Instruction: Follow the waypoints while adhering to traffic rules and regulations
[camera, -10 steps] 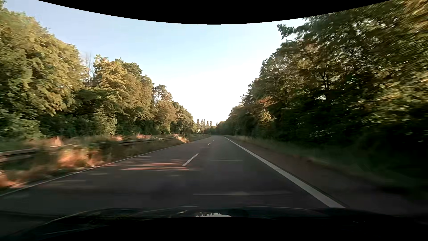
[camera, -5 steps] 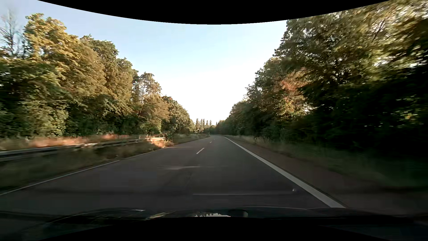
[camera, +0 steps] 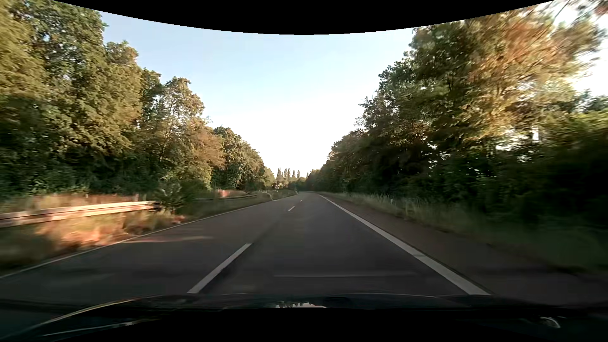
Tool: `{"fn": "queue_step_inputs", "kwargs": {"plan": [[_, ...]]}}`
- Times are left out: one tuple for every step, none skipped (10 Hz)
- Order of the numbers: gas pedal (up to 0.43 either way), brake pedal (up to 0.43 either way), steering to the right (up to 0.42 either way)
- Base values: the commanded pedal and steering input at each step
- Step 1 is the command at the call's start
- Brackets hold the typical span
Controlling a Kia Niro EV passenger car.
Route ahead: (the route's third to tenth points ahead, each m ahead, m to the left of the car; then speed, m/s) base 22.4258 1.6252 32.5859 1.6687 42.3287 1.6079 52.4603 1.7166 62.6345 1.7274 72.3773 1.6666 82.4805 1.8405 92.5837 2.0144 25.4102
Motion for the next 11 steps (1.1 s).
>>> {"fn": "queue_step_inputs", "kwargs": {"plan": [[0.177,0.000,0.003],[0.177,0.000,0.003],[0.177,0.000,0.003],[0.177,0.000,0.003],[0.177,0.000,0.003],[0.177,0.000,0.003],[0.177,0.000,0.003],[0.177,0.000,0.003],[0.177,0.000,0.003],[0.177,0.000,0.003],[0.177,0.000,0.003]]}}
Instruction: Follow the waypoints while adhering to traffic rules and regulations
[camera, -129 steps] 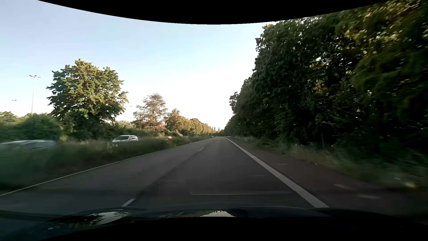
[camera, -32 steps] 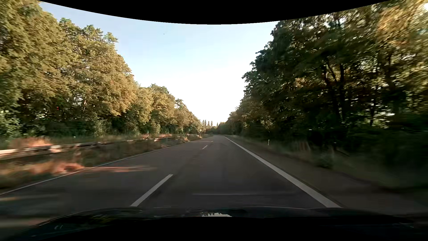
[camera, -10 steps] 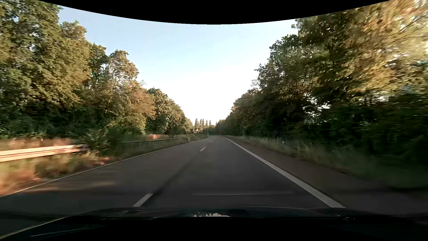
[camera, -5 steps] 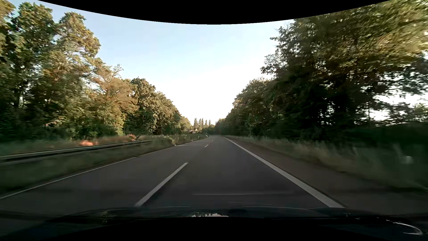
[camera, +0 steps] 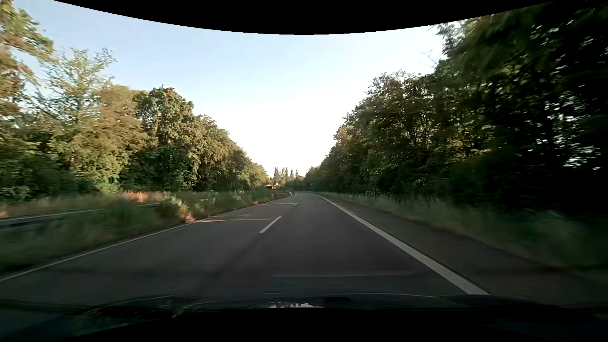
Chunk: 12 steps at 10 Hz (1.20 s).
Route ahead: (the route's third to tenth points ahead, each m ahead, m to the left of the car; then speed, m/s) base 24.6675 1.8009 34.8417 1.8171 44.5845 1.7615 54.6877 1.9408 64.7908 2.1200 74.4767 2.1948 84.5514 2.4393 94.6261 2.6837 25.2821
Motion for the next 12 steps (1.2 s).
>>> {"fn": "queue_step_inputs", "kwargs": {"plan": [[0.177,0.000,0.003],[0.177,0.000,0.002],[0.177,0.000,0.002],[0.177,0.000,0.002],[0.177,0.000,0.002],[0.177,0.000,0.002],[0.177,0.000,0.001],[0.177,0.000,0.001],[0.177,0.000,0.001],[0.177,0.000,0.001],[0.177,0.000,0.001],[0.177,0.000,0.001]]}}
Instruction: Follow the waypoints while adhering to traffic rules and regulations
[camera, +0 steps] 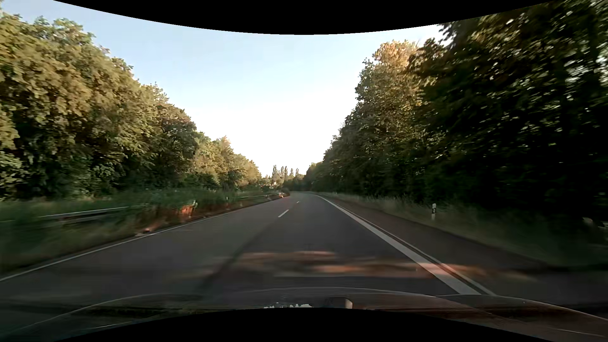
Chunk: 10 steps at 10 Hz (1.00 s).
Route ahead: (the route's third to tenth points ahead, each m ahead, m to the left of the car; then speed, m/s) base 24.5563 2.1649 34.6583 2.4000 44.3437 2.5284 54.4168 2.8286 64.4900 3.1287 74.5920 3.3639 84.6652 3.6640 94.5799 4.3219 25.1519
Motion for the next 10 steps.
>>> {"fn": "queue_step_inputs", "kwargs": {"plan": [[0.177,0.000,0.001],[0.177,0.000,0.001],[0.177,0.000,0.001],[0.177,0.000,0.001],[0.177,0.000,0.001],[0.177,0.000,0.001],[0.177,0.000,0.000],[0.177,0.000,0.000],[0.177,0.000,0.000],[0.177,0.000,0.000]]}}
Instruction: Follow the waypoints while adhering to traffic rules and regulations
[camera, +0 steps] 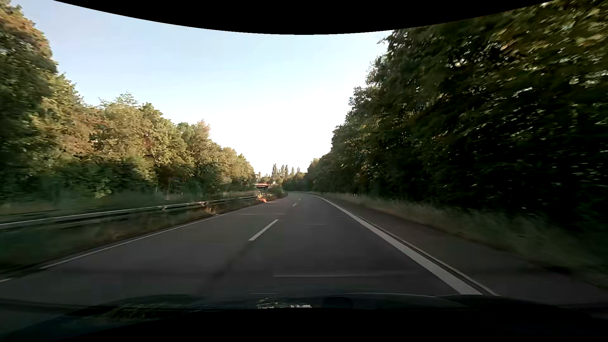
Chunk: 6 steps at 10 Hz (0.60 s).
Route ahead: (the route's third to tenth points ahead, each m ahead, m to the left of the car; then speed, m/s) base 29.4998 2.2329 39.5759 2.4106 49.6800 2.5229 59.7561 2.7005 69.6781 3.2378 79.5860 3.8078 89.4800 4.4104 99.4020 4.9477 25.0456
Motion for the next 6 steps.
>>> {"fn": "queue_step_inputs", "kwargs": {"plan": [[0.177,0.000,0.000],[0.177,0.000,0.000],[0.177,0.000,0.000],[0.177,0.000,0.000],[0.177,0.000,0.000],[0.177,0.000,-0.001]]}}
